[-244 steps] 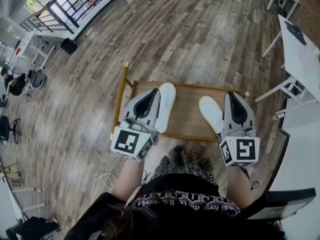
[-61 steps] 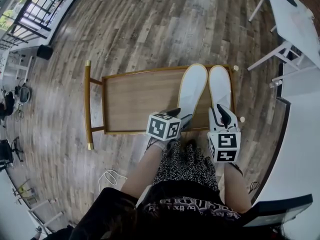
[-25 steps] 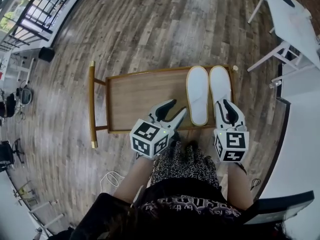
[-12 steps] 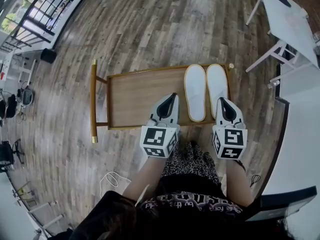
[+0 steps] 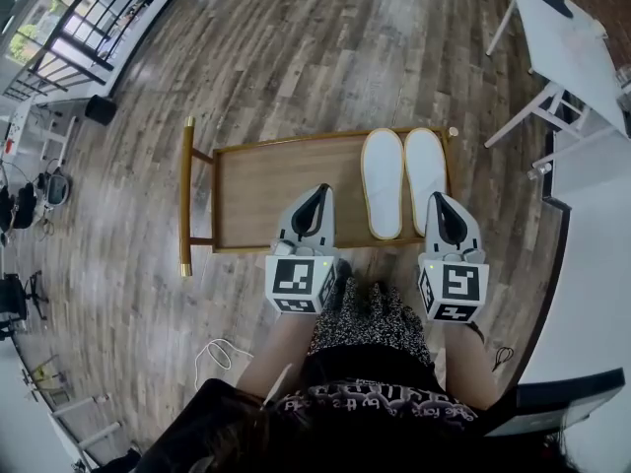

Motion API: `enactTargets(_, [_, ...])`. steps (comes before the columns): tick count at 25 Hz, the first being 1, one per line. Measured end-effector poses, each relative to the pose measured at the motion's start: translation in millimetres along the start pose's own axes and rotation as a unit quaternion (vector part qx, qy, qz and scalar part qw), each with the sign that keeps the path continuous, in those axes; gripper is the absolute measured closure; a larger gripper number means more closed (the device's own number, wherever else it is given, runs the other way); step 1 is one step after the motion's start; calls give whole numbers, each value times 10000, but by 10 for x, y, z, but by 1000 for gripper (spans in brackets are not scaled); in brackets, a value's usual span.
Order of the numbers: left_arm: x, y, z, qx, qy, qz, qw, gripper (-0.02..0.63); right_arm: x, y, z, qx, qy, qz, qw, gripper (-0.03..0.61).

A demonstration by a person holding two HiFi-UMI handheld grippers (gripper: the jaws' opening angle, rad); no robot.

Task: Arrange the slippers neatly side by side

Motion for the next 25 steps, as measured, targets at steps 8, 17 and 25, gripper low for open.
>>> enactTargets(8, [2, 3, -30, 19, 29, 74, 10000, 611, 8, 41, -41, -98, -11, -77, 9999, 575])
enactTargets(17, [-31, -27, -37, 112, 59, 132, 9998, 611, -28, 45, -58, -119, -61, -161, 9998, 575])
enactTargets(25, [-20, -43, -25, 102, 71, -41, 9999, 612, -29, 53, -64, -87, -60, -190, 9998, 575])
Point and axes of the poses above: the fingertips, and each gripper's own axes: z forward along the fingers, x to its left, y out of its top, the point moved 6 cm from there along -z, backward along the fingers, and after that the axes turned 13 degrees about z, right-handed, at the moved point
